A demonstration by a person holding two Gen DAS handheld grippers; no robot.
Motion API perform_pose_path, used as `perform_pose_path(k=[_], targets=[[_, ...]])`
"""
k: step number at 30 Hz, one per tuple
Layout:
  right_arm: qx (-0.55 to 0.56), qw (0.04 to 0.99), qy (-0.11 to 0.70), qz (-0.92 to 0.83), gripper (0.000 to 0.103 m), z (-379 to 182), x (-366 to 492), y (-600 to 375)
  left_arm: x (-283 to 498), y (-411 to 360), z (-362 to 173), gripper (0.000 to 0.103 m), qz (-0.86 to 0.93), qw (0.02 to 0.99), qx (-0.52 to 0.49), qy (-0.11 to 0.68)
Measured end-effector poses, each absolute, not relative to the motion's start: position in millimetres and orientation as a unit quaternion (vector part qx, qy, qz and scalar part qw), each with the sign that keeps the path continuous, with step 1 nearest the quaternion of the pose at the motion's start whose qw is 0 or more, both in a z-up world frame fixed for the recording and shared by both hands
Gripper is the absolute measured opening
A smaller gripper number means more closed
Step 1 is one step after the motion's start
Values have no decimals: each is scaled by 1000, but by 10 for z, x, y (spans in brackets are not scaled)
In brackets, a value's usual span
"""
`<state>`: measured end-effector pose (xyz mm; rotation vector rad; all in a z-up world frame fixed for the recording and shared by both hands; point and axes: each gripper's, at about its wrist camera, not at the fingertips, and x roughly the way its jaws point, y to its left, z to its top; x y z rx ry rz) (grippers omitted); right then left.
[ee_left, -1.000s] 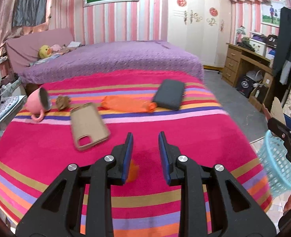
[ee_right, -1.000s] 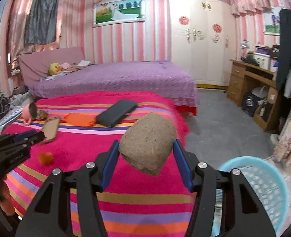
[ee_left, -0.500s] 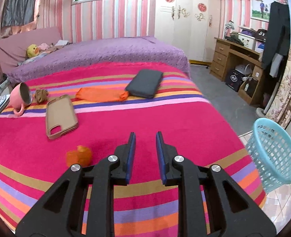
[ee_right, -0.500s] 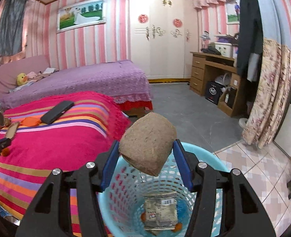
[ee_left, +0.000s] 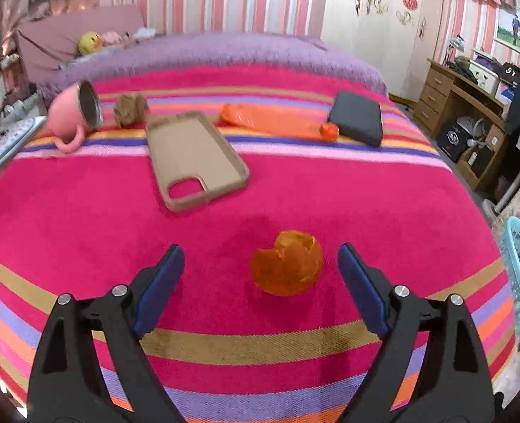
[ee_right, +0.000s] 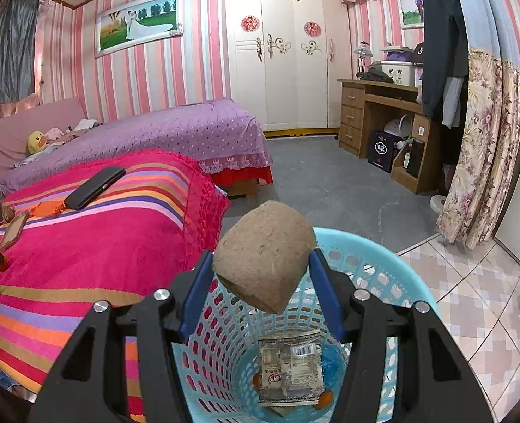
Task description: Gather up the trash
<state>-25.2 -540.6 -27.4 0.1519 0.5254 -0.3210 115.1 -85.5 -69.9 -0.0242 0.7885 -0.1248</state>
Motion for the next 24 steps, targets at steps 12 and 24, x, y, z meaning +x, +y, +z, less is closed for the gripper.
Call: perform_pose_path(k=[12,24], targets=[[76,949,260,-159,55,-323,-259,-5396,1057,-1169,-756,28,-95,919,69,376],[69,949,254,-176,55,-191,-414,-5581,906,-2032,-324,26,-121,940,46,314]])
